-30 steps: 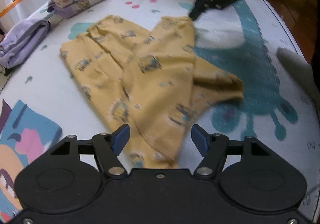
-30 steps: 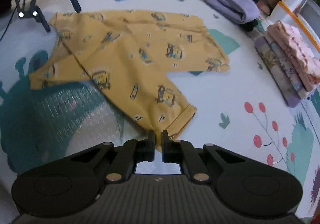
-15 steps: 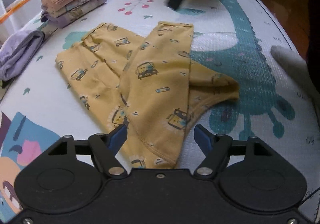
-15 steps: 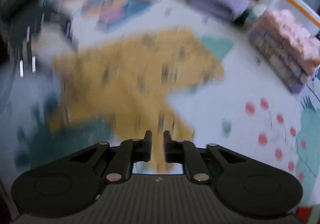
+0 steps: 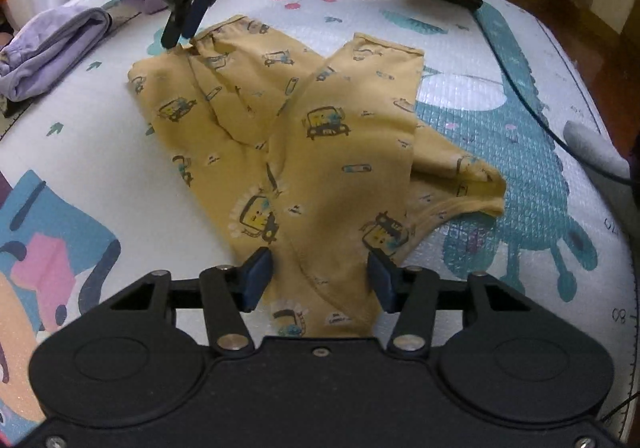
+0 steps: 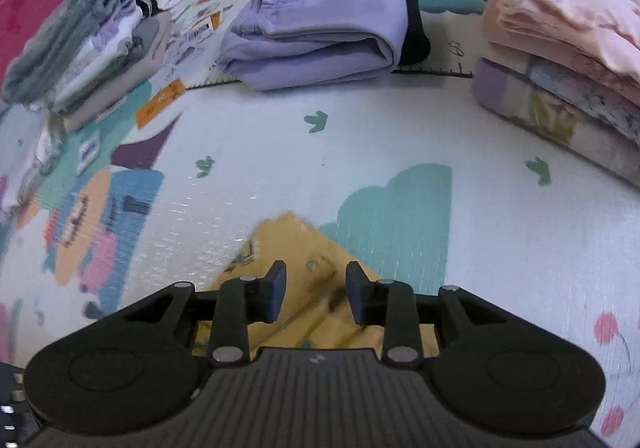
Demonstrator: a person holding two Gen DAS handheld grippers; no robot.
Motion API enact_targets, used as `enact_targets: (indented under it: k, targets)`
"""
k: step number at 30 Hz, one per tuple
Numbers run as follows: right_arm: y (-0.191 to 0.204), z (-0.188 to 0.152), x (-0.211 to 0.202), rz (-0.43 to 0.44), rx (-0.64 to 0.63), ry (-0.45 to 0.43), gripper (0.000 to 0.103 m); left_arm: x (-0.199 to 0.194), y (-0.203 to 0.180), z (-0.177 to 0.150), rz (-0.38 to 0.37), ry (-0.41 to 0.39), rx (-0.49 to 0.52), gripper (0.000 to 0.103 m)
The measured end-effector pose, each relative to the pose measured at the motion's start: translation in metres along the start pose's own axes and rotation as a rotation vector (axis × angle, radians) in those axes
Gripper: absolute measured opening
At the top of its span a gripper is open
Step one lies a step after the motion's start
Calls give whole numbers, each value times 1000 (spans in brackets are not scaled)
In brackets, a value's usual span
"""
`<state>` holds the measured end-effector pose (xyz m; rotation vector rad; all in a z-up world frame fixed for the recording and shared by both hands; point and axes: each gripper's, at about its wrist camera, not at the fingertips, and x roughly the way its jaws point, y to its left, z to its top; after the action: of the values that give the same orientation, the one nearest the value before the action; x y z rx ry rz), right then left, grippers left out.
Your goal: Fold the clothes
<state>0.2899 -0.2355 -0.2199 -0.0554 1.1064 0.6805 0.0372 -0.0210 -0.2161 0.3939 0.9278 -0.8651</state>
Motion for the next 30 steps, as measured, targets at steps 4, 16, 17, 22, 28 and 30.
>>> enact_targets:
  k: [4,16,17,22,28,30]
  targets:
    - [-5,-5,11,11,16,-21,28,0,1,-1,-1,1,-3,53]
    - [-6,5,17,-37,-83,-69,6,3,-3,0,-8,21,-24,65]
    - [-5,5,13,-38,-91,-85,8,1,-4,1,-2,18,-23,65]
    - [7,8,-9,-35,-185,-155,13,-12,-10,4,31,-43,2,65]
    - [57,-7,10,21,-560,-78,12,3,-10,-1,28,18,-12,66]
    - [55,-1,28,23,-516,-56,11,3,-9,-1,21,21,-23,66]
